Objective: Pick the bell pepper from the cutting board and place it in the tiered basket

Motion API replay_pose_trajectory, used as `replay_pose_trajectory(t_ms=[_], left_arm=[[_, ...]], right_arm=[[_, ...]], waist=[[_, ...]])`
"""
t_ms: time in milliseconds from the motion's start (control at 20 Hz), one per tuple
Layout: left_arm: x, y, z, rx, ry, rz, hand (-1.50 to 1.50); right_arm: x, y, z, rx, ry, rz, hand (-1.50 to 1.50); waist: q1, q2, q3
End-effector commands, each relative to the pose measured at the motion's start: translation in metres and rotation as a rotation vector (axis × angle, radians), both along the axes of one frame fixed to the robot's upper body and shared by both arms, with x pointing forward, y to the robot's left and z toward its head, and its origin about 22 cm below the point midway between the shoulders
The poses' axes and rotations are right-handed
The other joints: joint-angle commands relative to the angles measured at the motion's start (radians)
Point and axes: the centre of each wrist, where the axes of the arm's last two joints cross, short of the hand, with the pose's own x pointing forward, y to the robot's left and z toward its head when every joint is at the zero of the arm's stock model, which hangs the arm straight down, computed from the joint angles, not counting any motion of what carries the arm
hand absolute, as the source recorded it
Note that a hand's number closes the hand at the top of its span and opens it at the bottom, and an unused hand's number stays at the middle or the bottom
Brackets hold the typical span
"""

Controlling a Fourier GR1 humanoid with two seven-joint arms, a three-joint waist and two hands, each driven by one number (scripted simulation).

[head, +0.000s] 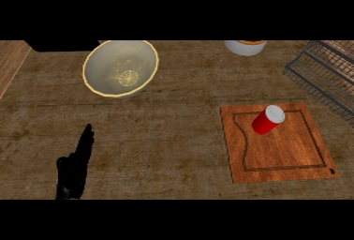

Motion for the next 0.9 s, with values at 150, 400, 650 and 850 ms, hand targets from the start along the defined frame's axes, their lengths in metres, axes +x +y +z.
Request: replay_pose_trajectory(t_ms=[150, 400, 650, 850], left_arm=[[0.000, -0.001, -0.001, 0.006, 0.018, -0.023, 0.00], [0.003, -0.017, 0.005, -0.012, 0.011, -0.021, 0.00], [0.007, -0.012, 0.004, 0.011, 0.018, -0.030, 0.00], [0.022, -0.021, 0.007, -0.011, 0.011, -0.035, 0.00]], right_arm=[[-0.010, 0.000, 0.054, -0.018, -0.046, -0.036, 1.50], [0.027, -0.012, 0.074, -0.004, -0.061, -0.092, 1.50], [0.067, -0.022, 0.080, 0.001, -0.034, -0.105, 1.50], [0.089, -0.041, 0.068, 0.036, -0.025, -0.095, 1.50]], waist=[[0.028, 0.009, 0.000], [0.042, 0.011, 0.000], [0.053, 0.014, 0.000], [0.051, 0.015, 0.000]])
